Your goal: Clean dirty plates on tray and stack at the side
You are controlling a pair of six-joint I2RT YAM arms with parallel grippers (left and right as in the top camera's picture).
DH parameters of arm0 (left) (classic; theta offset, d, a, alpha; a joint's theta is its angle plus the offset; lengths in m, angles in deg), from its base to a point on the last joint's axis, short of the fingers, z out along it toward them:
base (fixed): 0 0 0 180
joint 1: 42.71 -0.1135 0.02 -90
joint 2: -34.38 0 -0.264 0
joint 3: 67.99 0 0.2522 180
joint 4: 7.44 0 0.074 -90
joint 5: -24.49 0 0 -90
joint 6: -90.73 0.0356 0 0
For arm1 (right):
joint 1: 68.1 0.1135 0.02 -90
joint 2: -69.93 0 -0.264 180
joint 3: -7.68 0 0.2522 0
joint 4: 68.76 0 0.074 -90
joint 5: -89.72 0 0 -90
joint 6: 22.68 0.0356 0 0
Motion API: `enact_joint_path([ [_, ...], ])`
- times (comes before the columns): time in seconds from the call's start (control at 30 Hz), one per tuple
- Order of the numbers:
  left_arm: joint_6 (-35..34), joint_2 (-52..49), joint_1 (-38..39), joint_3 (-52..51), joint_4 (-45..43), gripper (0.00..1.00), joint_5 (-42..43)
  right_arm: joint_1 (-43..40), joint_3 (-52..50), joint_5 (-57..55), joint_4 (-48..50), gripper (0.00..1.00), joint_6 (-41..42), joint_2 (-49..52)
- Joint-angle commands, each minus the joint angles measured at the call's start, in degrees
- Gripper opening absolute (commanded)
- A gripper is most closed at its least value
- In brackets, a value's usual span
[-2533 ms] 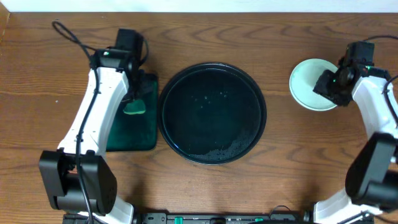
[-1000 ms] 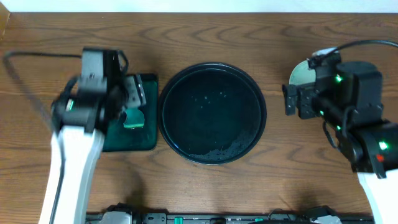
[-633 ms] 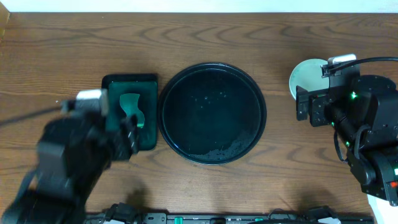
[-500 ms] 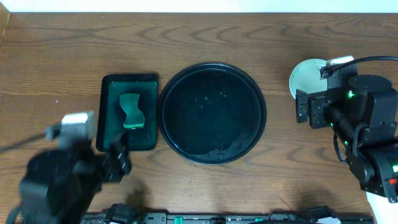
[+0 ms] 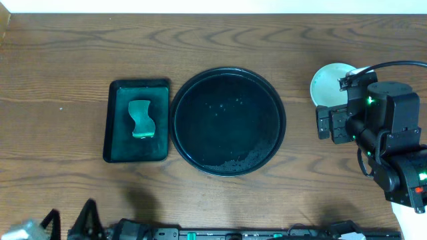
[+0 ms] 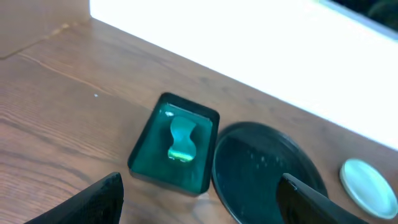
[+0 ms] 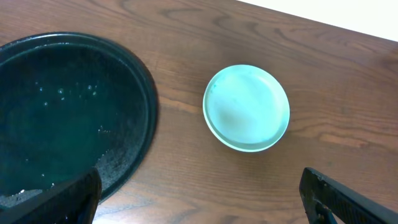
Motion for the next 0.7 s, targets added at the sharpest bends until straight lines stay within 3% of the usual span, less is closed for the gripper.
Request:
enact_joint_path([
  [0.0,-1.5,0.1,0.2,-0.9,1.0,0.79,-2.5,0.3,0.6,-0.6,-0.1,0.99,-0.7,0.1],
  [0.67,-1.6,0.1,0.2,-1.3,4.0,0.79,-1.8,0.3,0.6,-0.6,0.0,0.99,-0.7,0.1],
])
